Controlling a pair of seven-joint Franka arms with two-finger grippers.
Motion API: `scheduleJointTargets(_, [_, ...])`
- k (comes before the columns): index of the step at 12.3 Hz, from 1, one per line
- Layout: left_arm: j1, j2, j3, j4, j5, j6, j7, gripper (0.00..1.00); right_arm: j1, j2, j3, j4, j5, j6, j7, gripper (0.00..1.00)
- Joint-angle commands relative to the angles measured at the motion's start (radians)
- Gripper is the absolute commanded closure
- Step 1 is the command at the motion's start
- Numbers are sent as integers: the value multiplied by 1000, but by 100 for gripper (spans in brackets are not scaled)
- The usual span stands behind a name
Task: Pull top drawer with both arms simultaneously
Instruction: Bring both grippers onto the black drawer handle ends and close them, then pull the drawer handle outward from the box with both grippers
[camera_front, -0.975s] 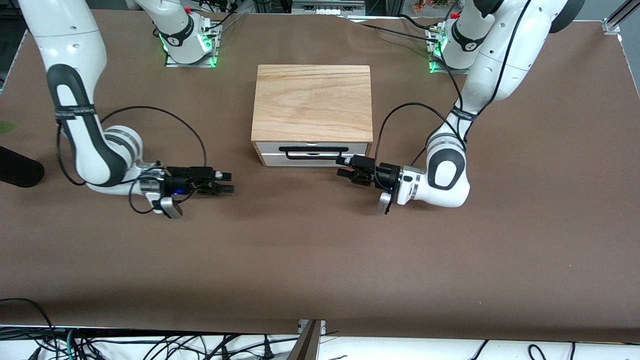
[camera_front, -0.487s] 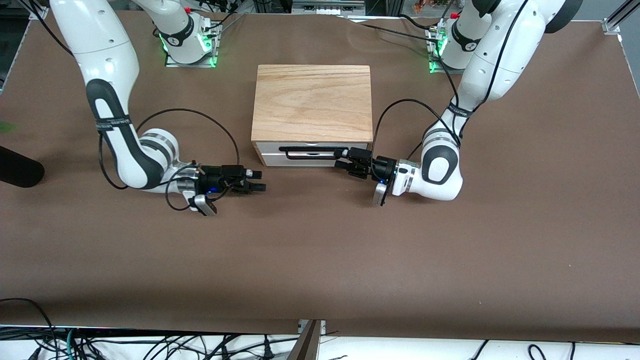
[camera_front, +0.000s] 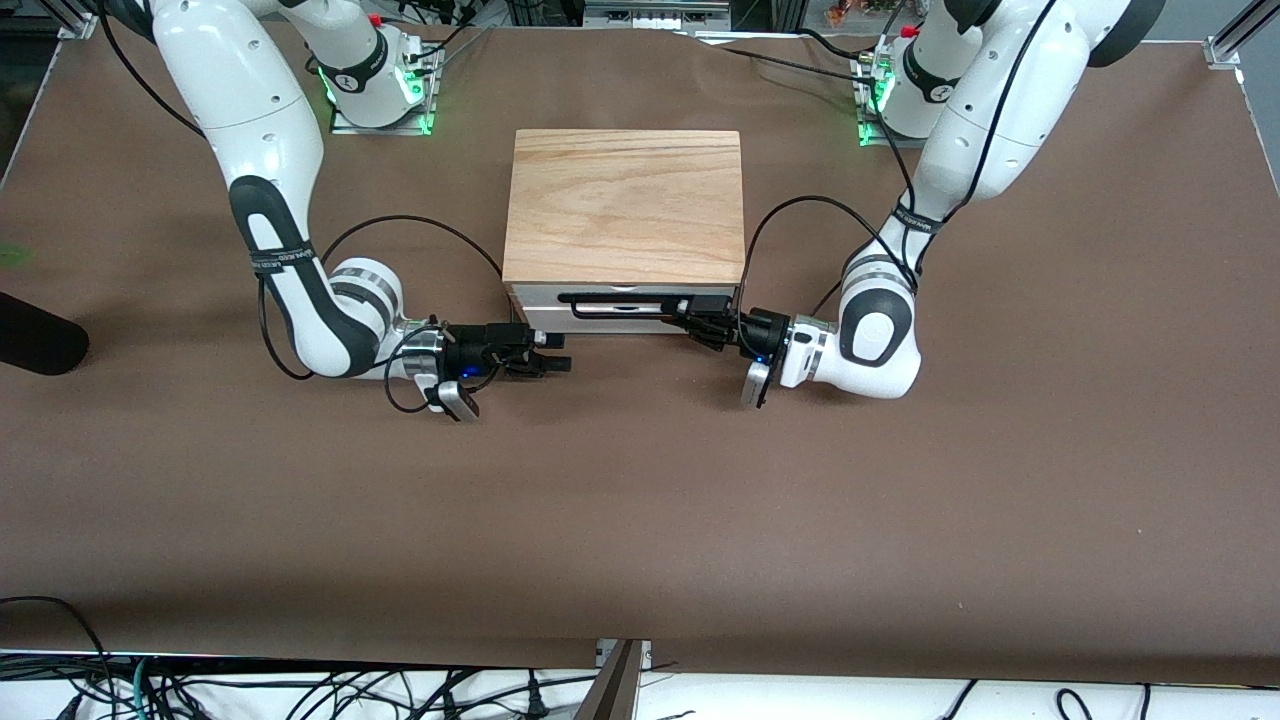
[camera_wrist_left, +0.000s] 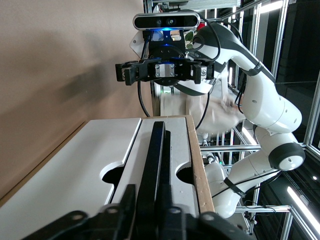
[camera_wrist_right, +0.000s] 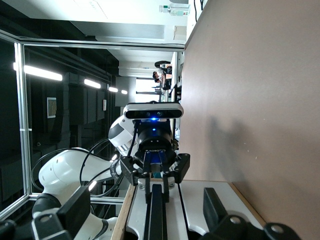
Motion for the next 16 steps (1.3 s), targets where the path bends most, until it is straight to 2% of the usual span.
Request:
scheduleJointTargets(1, [10, -27, -7, -35, -35, -1, 36, 100, 6, -2, 9, -33, 19, -33, -3, 2])
scheduleJointTargets(8, [10, -25, -7, -35, -35, -1, 36, 100, 6, -8, 46, -79, 18, -75, 0, 5])
scheduleJointTargets(9, [8, -25, -7, -33, -35, -1, 36, 100, 6, -8, 46, -82, 18, -75, 0, 10])
scheduleJointTargets(11, [8, -25, -7, -33, -35, -1, 36, 100, 6, -9, 46, -82, 16, -75, 0, 31])
scheduleJointTargets(13, [8, -25, -7, -33, -35, -1, 36, 100, 6, -9, 46, -84, 11, -75, -7, 46])
scheduleJointTargets(16, [8, -25, -7, -32, -35, -1, 36, 100, 5, -28, 44, -113, 7, -77, -7, 46])
